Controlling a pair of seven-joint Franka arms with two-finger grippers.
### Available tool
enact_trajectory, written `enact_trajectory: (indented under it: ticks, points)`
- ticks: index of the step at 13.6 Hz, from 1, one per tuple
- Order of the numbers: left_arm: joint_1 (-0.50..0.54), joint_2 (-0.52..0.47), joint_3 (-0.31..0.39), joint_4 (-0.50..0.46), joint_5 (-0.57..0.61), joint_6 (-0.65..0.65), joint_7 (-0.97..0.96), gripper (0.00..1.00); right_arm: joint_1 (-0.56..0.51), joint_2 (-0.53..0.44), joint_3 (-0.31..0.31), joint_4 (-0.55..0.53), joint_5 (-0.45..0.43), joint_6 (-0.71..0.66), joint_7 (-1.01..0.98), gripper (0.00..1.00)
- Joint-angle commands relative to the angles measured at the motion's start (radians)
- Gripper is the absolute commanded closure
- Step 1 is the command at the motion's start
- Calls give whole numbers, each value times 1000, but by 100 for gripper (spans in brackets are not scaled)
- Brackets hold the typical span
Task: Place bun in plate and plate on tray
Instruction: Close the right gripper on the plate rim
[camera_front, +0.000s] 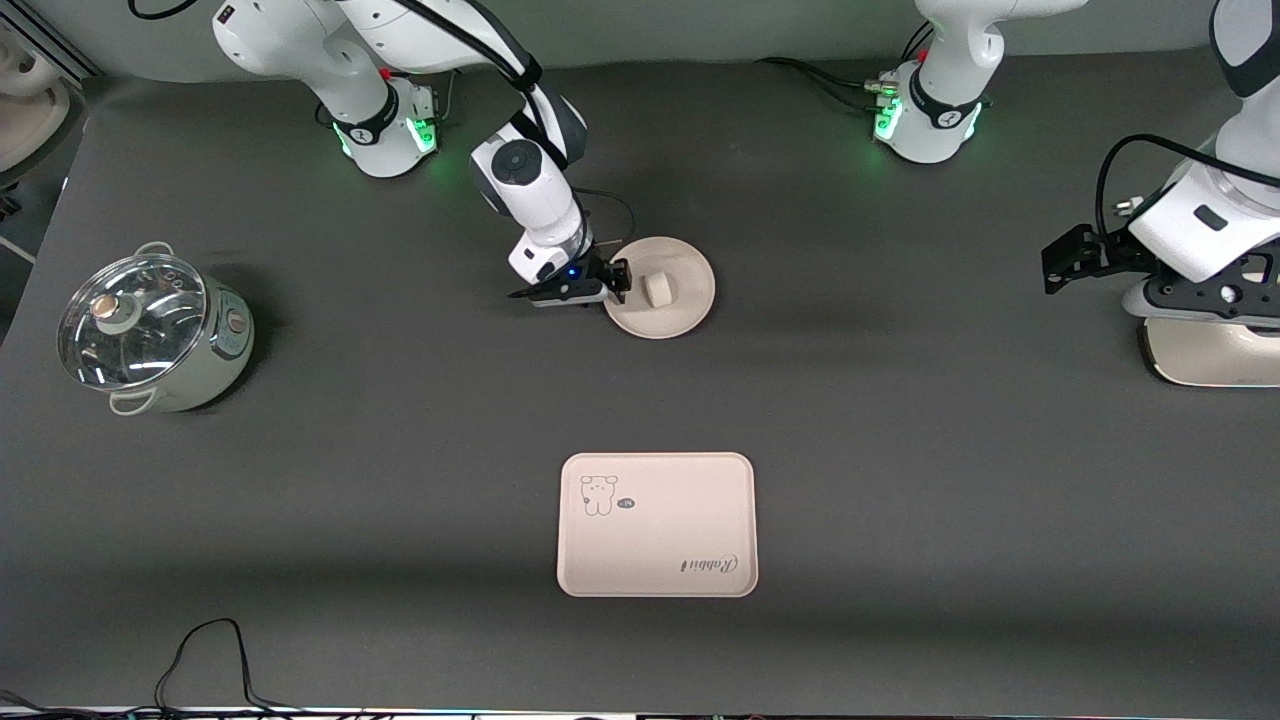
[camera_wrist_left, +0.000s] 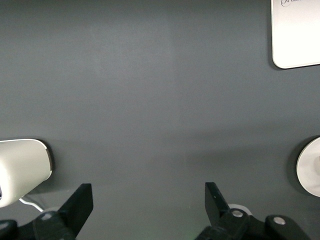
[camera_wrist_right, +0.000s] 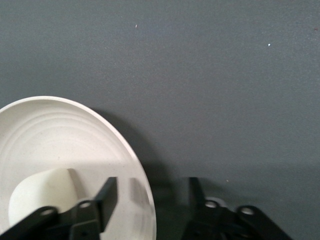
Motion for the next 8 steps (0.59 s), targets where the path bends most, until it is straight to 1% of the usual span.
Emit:
enact_trajectory:
  ticks: [1,5,6,8]
  points:
    - [-4,1,1,7,-1,7,-16,0,13,-7,-5,2,20,9,18,68]
    - [-1,1,2,7,-2,5,-16,0,13,-7,-5,2,20,11,16,97]
    - [-1,1,2,7,-2,5,-16,0,13,-7,-5,3,20,11,16,99]
    - [-1,3,1,7,-2,5,-16,0,13,-7,-5,3,20,11,16,99]
